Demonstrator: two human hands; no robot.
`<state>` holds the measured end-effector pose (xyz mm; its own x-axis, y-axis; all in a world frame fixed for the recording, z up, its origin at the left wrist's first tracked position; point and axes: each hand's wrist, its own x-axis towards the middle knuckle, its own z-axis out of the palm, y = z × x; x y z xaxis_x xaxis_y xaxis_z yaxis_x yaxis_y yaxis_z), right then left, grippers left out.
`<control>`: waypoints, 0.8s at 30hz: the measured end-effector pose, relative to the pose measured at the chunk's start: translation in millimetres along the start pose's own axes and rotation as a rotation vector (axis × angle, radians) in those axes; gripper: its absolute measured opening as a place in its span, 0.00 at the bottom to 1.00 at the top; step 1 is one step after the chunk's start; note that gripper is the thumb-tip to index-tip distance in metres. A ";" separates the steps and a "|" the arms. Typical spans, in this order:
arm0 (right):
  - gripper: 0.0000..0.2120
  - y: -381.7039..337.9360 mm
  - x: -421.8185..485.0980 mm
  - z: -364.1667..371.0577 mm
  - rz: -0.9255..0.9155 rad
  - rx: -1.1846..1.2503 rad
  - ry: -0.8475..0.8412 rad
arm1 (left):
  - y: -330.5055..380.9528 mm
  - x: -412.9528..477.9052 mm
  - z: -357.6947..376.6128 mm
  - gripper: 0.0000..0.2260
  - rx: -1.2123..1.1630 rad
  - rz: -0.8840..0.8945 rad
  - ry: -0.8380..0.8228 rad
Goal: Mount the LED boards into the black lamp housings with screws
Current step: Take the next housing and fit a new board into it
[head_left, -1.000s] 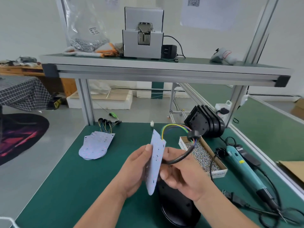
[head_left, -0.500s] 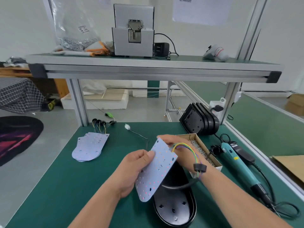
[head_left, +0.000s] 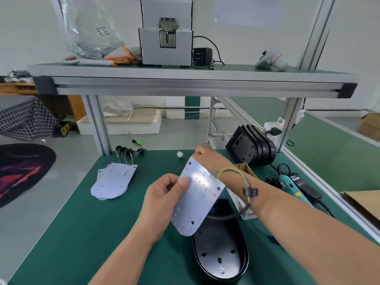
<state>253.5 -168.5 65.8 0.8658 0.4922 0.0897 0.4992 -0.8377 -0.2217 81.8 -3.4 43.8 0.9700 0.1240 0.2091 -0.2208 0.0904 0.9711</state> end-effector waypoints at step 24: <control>0.13 -1.6 -117.1 -24.0 0.221 1.133 0.413 | -9.3 -0.6 8.0 0.07 -0.219 -0.299 0.200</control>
<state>152.1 -230.5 78.9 0.9767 0.0805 0.1987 0.2070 -0.1129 -0.9718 84.0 -12.2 35.5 0.9605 0.2482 -0.1259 0.0301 0.3572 0.9335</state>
